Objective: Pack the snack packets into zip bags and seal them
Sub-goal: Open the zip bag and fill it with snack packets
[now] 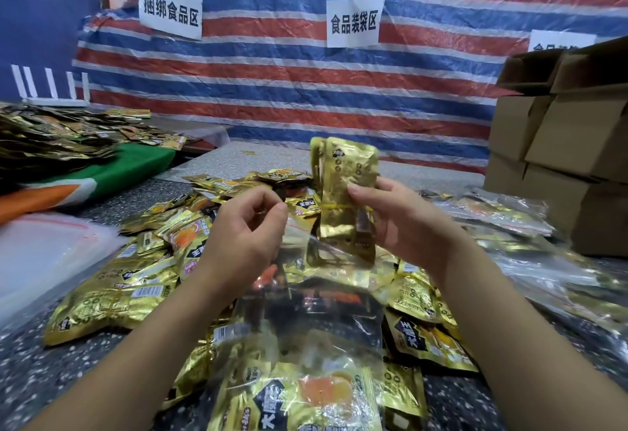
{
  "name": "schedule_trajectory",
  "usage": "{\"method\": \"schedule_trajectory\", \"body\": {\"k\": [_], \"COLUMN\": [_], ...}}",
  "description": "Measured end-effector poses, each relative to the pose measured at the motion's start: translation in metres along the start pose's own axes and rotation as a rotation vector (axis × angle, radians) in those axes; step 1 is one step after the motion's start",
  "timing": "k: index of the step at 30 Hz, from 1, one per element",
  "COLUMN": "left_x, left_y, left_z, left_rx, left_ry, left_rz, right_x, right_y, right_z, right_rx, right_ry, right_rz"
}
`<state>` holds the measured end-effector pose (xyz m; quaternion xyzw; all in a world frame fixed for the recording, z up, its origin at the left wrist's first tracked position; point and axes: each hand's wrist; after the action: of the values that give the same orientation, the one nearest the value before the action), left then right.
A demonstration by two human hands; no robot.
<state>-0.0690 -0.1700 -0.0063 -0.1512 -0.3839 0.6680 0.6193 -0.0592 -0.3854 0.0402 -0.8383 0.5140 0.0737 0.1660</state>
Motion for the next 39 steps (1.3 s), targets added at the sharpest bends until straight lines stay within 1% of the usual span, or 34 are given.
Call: {"method": "schedule_trajectory", "body": {"k": [2, 5, 8, 11, 15, 18, 22, 24, 26, 29, 31, 33, 35, 39], "left_x": [-0.001, -0.002, -0.002, -0.002, -0.002, -0.002, -0.003, -0.004, -0.003, -0.002, -0.002, -0.001, -0.002, -0.004], "left_y": [0.000, 0.001, 0.001, 0.001, 0.001, 0.001, 0.003, 0.003, 0.003, 0.003, 0.003, 0.002, 0.002, 0.003], "left_z": [0.000, 0.000, 0.003, 0.005, 0.006, 0.006, 0.007, 0.009, 0.010, 0.009, 0.008, 0.007, 0.006, 0.006], "left_rx": [0.001, 0.000, -0.005, -0.009, 0.002, 0.009, 0.007, 0.016, 0.020, 0.011, -0.005, -0.012, -0.006, 0.023], "left_ry": [0.003, 0.028, 0.071, 0.094, 0.121, 0.144, 0.144, 0.144, 0.141, 0.135, 0.101, 0.079, 0.070, 0.041], "left_rz": [-0.017, -0.071, -0.113, -0.137, -0.138, -0.128, -0.103, -0.091, -0.091, -0.093, -0.057, -0.013, 0.012, 0.018], "right_x": [0.004, 0.008, 0.008, 0.004, 0.001, 0.006, 0.016, 0.018, 0.016, 0.010, 0.006, 0.007, 0.010, 0.015], "right_y": [0.002, 0.004, 0.002, -0.003, -0.004, -0.001, 0.006, 0.008, 0.007, 0.000, -0.003, -0.003, 0.000, 0.007], "right_z": [-0.003, -0.007, -0.006, 0.001, 0.007, 0.007, -0.003, -0.007, -0.007, 0.002, 0.010, 0.015, 0.016, 0.002], "right_rx": [-0.026, -0.027, 0.042, 0.102, 0.091, 0.069, 0.005, 0.015, 0.074, 0.150, 0.164, 0.145, 0.099, -0.004], "right_ry": [0.073, 0.118, 0.107, 0.049, 0.140, 0.230, 0.243, 0.255, 0.233, 0.080, -0.002, -0.018, 0.070, 0.339], "right_rz": [-0.016, -0.049, -0.036, 0.014, 0.037, -0.001, -0.075, -0.073, -0.039, 0.009, 0.032, 0.034, 0.021, -0.030]}}
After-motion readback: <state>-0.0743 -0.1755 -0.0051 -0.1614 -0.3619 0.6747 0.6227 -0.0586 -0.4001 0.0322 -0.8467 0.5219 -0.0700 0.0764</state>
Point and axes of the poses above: each hand's wrist, its own y-axis away from the middle knuckle, its own x-axis out of the back of the hand, z = x × y, and after that the axes turned 13 degrees about -y, right-handed
